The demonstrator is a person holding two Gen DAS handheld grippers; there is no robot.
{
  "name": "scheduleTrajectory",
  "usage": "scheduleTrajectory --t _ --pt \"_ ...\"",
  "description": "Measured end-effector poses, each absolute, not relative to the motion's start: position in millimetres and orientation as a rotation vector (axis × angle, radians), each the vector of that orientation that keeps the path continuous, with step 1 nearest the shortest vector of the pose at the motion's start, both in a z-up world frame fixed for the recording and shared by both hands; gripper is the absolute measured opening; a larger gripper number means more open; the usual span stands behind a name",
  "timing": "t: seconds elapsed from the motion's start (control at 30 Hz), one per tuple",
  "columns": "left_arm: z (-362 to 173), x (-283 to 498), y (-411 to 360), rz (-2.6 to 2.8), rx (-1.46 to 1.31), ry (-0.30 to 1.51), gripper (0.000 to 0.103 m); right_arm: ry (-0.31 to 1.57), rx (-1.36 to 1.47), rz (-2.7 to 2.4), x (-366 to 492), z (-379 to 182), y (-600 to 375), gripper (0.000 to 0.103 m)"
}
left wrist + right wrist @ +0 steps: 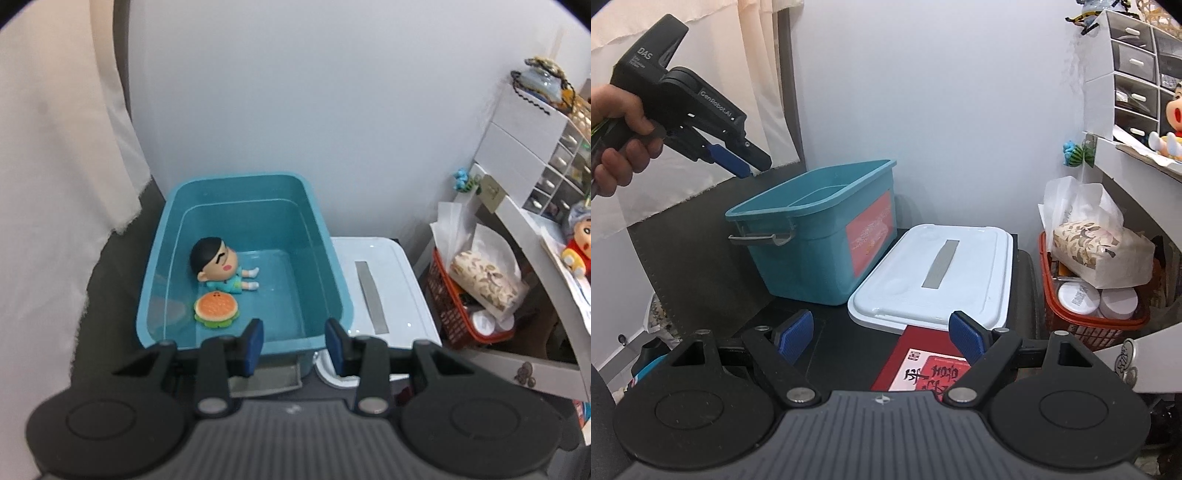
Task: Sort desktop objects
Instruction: 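Raise the open left tool out of the bin toward the red box, then move the left tool down toward the red labelled box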
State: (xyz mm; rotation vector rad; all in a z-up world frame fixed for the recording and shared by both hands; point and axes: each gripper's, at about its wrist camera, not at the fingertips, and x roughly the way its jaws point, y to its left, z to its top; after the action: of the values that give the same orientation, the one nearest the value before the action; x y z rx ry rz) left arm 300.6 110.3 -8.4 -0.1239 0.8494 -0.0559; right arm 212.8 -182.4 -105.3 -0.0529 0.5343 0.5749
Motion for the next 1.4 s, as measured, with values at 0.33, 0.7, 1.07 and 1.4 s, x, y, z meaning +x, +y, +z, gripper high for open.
scheduleTrajectory --t 0.33,0.7,1.07,1.4 --pt "-16.9 285.1 88.5 -0.090 -0.110 0.858 0.041 0.535 -0.024 0.543 207.8 -105.3 -204.0 0.085" --pt "-26.7 273.0 70.2 -0.112 -0.115 0.868 0.041 0.544 -0.033 0.536 203.6 -108.7 -207.1 0.088" --pt "-48.3 261.1 55.0 -0.150 -0.135 0.894 0.041 0.556 -0.071 0.532 190.9 -116.0 -207.3 0.089" --pt "-64.7 255.3 39.3 -0.211 -0.145 0.916 0.041 0.593 -0.063 0.493 188.2 -124.3 -212.9 0.089"
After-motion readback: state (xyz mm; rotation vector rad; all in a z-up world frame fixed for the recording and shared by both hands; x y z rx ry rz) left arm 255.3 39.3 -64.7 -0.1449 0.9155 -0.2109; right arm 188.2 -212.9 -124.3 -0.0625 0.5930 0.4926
